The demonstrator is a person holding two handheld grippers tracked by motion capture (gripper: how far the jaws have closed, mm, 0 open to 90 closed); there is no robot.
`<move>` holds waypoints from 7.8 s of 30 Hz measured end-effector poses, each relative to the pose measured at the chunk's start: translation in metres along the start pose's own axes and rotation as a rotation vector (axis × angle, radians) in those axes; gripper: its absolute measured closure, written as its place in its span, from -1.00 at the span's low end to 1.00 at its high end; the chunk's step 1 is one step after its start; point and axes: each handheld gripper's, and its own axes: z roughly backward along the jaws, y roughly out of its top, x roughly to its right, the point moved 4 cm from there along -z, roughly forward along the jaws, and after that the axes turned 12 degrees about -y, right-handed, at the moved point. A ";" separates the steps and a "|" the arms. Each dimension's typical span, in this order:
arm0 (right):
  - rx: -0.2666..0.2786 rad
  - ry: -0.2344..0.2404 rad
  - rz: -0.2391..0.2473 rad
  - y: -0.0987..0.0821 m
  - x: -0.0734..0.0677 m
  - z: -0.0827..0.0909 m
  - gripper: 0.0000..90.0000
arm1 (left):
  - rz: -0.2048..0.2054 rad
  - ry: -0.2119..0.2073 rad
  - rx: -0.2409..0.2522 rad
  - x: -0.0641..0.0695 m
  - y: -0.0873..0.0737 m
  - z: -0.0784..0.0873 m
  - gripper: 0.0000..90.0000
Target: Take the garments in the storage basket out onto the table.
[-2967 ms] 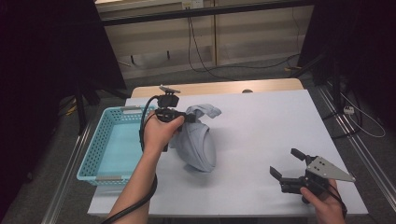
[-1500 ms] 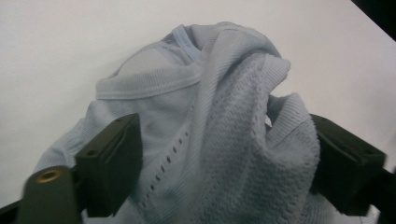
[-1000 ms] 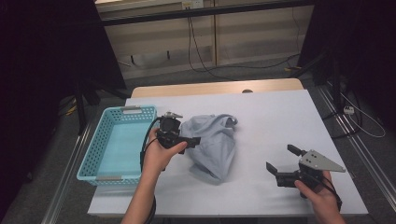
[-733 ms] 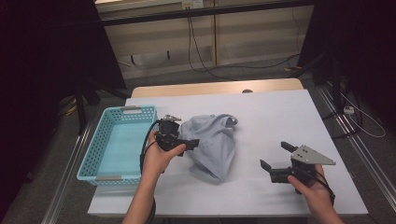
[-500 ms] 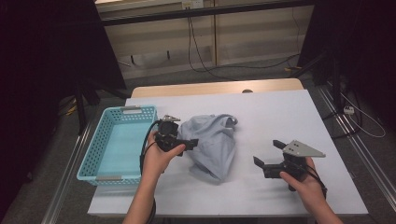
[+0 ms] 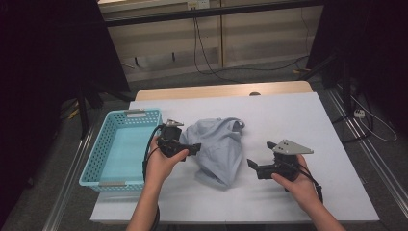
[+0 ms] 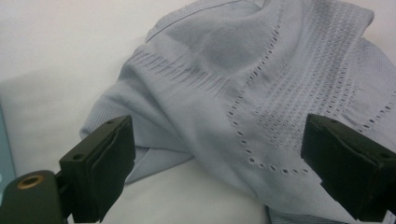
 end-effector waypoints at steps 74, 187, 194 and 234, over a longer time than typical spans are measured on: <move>-0.054 -0.013 0.023 -0.004 0.003 -0.005 -0.92 | 0.071 -0.196 -0.070 0.030 -0.008 -0.006 0.94; -0.029 0.056 0.048 0.028 0.037 -0.020 0.90 | 0.033 -0.273 -0.091 0.058 -0.011 -0.003 0.58; -0.022 0.029 0.030 0.017 0.057 0.016 0.90 | 0.005 -0.325 -0.101 0.070 -0.006 -0.010 0.55; -0.021 0.074 0.034 0.025 0.022 -0.021 0.25 | 0.166 -0.140 -0.020 -0.006 -0.014 0.007 0.33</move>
